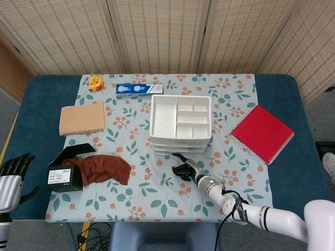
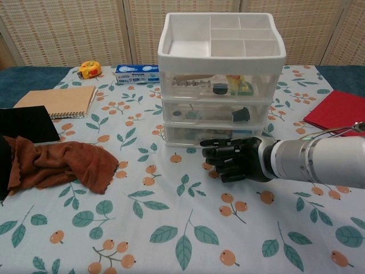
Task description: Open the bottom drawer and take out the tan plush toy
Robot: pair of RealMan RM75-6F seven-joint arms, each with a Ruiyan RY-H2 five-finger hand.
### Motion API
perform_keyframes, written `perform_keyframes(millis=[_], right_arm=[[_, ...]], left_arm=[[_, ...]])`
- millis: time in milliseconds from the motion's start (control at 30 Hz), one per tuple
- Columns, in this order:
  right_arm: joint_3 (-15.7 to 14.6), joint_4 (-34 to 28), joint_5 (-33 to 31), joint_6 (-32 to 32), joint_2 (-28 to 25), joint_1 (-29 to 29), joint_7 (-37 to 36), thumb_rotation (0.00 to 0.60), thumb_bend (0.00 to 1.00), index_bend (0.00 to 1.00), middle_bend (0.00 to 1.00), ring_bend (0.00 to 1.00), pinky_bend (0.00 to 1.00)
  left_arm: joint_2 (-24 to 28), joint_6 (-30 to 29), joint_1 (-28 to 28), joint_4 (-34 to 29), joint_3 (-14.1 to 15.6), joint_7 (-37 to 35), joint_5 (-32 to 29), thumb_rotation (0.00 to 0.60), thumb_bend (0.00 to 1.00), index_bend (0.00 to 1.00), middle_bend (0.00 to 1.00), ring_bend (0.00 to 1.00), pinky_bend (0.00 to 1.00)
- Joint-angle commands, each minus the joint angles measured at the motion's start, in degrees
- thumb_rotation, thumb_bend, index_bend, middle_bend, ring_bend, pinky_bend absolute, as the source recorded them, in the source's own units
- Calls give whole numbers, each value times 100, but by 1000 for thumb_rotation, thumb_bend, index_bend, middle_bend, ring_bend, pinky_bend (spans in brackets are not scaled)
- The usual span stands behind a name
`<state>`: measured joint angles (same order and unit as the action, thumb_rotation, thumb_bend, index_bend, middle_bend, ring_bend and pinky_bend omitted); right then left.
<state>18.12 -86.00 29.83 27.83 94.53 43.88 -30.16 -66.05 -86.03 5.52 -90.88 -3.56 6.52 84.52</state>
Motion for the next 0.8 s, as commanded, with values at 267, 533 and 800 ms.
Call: perform_keyframes(millis=[267,533,800], right_arm=[[45,68,30,-48,45,14,61,600,577,0,869,992,1000],[82,126,14,-124,59,48,89,600,595,24,869,992,1000],[96,196,13,-217,86,72,95,600,600,83,869,993,1000]], left_arm=[[24,-3,-2,-50,1,11,2,600,178,139,134,132,131],[47,-18,-10,-88,1,3,5,600,178,139,134,132,131],[49,3,0,-108,-4,31,-11,600,178,140,134,132,131]])
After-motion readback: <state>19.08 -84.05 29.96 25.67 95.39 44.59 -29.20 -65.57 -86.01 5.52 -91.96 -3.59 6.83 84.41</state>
